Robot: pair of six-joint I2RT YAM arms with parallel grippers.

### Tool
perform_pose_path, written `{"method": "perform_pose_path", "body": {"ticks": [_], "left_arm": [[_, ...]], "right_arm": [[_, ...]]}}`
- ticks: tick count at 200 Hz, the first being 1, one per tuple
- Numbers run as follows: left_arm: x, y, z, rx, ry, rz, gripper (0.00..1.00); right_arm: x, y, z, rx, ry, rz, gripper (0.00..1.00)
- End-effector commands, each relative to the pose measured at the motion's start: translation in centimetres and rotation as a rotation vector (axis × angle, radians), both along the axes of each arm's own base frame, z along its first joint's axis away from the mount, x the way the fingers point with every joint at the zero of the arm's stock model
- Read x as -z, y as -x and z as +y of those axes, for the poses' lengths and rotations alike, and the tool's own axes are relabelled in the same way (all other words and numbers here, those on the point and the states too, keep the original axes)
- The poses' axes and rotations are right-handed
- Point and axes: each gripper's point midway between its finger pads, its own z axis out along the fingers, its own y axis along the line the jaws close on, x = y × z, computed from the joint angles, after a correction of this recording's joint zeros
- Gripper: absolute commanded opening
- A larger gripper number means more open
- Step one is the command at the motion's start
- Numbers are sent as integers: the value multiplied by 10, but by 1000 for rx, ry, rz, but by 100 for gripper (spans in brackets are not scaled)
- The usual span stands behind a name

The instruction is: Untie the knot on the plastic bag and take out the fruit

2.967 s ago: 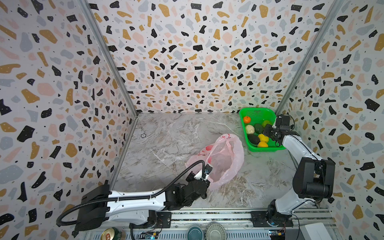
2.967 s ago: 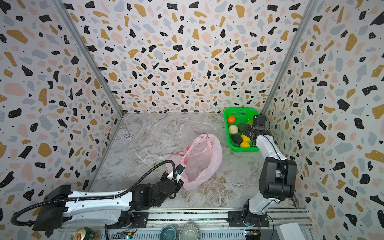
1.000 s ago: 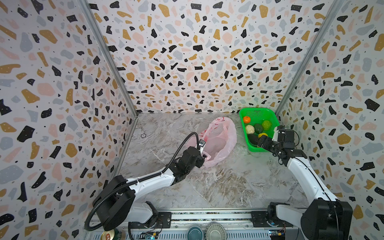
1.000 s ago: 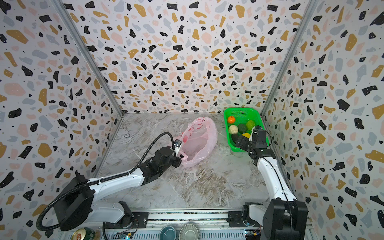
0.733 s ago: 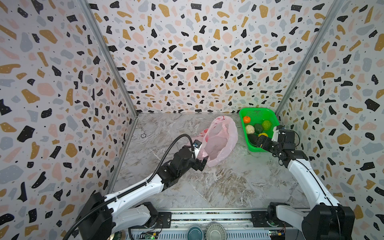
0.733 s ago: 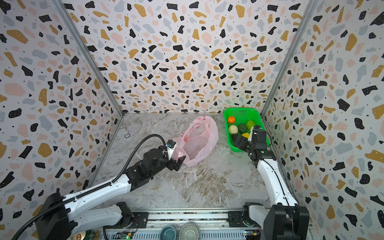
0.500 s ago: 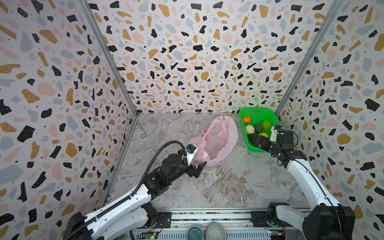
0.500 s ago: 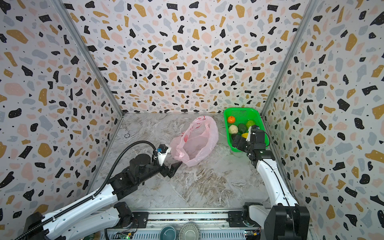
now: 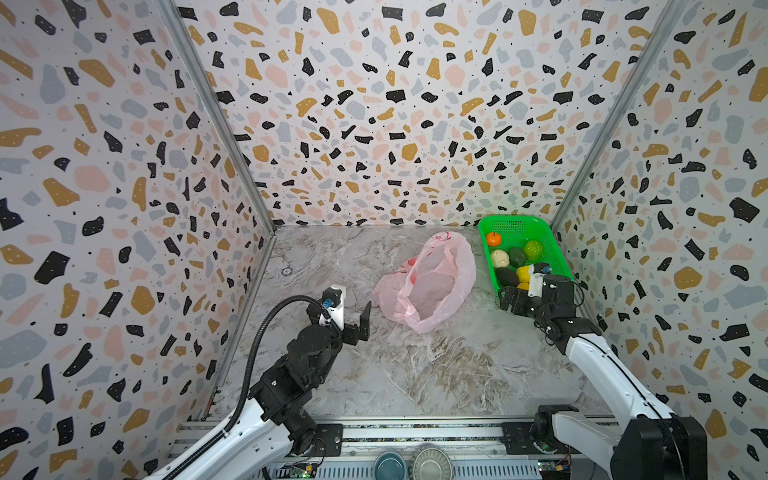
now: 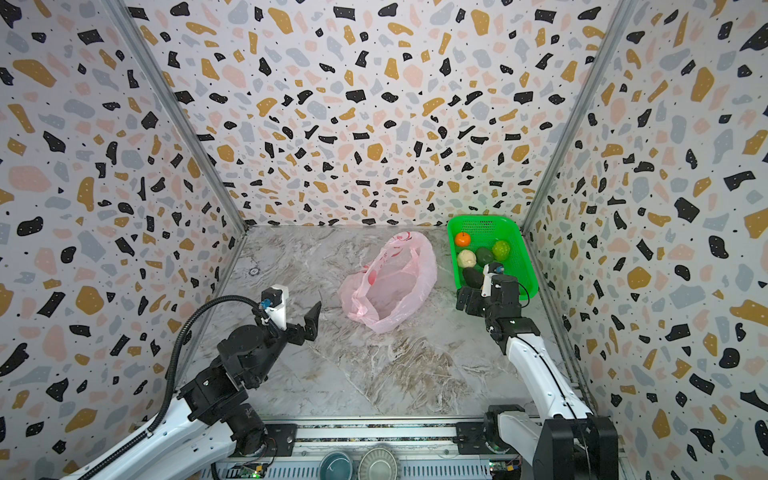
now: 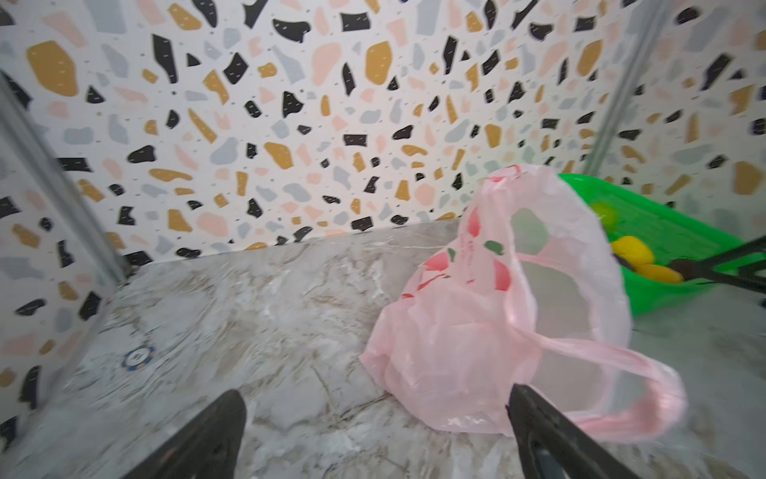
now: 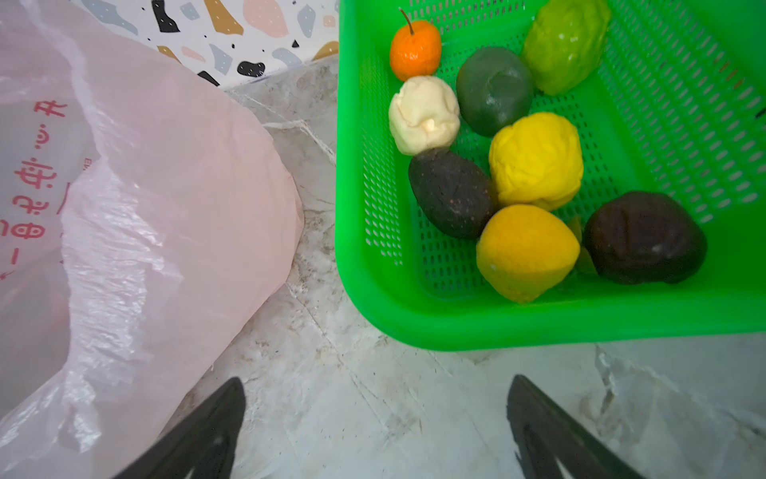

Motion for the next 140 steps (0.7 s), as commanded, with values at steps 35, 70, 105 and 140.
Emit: {"method": "perform_pose_path", "body": {"ticks": [35,70,105,140], "left_arm": [[22,-47,89,-372,-12,-37,99],[44,-58,121,-475,-62,-95,99],[63,-60,134,-504,-91,-137,100],[70,-62,135,-491,-70,-189,99]], "right_arm": [[-15,-24,5,-91,216,-298,99],[8,-34,4,-125,298,-349,99],[24,-40,6,-148,308,-385,99],[29,-38,0,-136,297,-436,100]]}}
